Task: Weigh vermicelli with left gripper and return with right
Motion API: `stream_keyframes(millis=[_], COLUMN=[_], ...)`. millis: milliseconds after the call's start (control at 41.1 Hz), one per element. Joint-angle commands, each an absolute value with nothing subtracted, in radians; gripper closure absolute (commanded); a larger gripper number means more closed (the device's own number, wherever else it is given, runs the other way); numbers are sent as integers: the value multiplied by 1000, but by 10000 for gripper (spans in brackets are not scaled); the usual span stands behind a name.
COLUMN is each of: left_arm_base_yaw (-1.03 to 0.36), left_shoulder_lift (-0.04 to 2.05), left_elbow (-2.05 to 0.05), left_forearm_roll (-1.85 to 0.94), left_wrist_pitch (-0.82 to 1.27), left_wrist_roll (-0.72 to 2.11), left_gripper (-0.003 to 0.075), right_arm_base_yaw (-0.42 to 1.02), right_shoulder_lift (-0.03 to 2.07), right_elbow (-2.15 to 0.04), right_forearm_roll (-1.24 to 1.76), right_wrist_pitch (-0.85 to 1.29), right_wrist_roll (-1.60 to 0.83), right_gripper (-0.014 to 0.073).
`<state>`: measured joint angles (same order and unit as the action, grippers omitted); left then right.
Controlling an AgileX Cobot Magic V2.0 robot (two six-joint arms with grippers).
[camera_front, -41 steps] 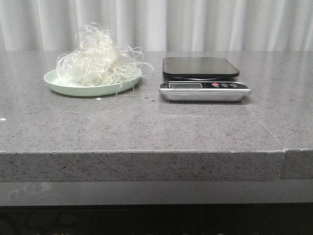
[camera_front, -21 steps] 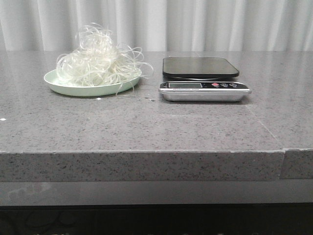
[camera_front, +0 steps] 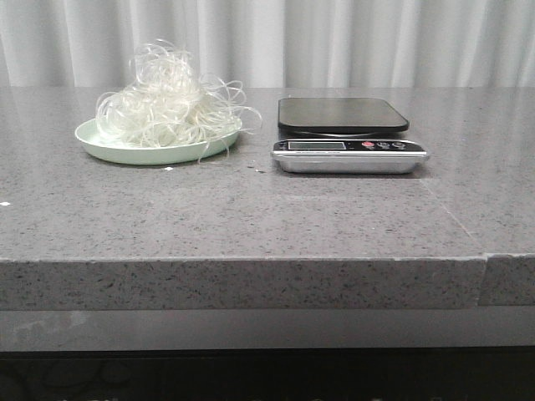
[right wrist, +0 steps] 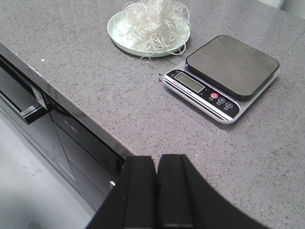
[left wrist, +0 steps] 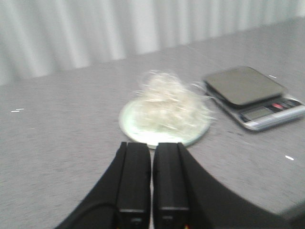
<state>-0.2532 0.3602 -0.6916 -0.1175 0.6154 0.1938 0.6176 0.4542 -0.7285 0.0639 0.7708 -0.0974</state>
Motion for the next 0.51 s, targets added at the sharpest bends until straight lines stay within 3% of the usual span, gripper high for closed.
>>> stream_keyframes(millis=[0, 486], left_arm_base_yaw=[-173, 15], left_shoulder_lift=[322, 67], left_elbow=[-691, -239], left_forearm_roll=[-125, -137], left_wrist_pitch=[513, 229], left_wrist_roll=[188, 188], left_gripper=[579, 579], right_arm_base_yaw=[612, 612], right_shoulder_lift=[459, 459], right_elbow=[-752, -752], right_forearm_roll=[60, 60], right_wrist_pitch=[703, 703], right_wrist_roll=[-100, -100], right_gripper=[449, 449])
